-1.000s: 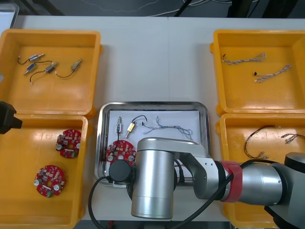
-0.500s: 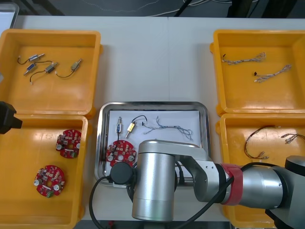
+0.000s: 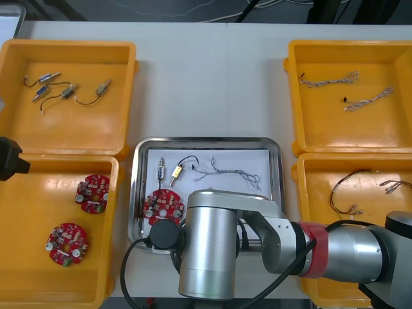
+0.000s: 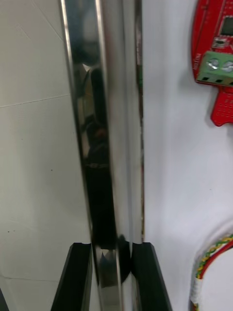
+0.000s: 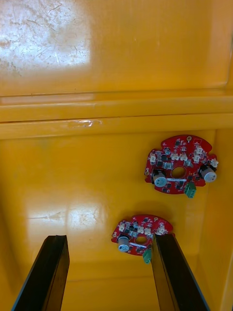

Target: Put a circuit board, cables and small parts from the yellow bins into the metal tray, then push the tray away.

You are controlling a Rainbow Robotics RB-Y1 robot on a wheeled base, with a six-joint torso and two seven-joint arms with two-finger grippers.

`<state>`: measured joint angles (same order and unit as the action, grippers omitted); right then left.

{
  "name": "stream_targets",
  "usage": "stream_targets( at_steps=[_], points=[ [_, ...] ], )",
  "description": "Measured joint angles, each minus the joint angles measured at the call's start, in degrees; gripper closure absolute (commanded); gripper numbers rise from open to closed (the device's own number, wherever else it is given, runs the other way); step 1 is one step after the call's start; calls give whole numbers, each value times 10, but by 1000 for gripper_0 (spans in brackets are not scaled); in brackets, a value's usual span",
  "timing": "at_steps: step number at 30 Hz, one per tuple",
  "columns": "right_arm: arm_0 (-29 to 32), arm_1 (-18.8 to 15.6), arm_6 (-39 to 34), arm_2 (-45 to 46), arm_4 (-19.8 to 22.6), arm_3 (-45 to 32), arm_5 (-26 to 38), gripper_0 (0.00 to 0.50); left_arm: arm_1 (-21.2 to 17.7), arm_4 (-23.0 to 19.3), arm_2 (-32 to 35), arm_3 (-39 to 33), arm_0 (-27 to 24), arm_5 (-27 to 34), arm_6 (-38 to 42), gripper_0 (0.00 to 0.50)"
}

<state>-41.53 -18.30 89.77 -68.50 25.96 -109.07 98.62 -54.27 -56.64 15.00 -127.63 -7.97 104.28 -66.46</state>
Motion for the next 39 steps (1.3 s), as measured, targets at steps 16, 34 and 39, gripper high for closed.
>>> stream_targets(
  at_steps=[16,34,39],
  points=[
    [-2,-1,17,0,-2,-1,0,500,0,0,0,0,0,0,0,0],
    [-75,-29,25,-4,0,-1,-9,500,0,0,0,0,0,0,0,0],
    [-98,-40,25,-4,0,-1,-15,500,0,0,0,0,0,0,0,0]
  ],
)
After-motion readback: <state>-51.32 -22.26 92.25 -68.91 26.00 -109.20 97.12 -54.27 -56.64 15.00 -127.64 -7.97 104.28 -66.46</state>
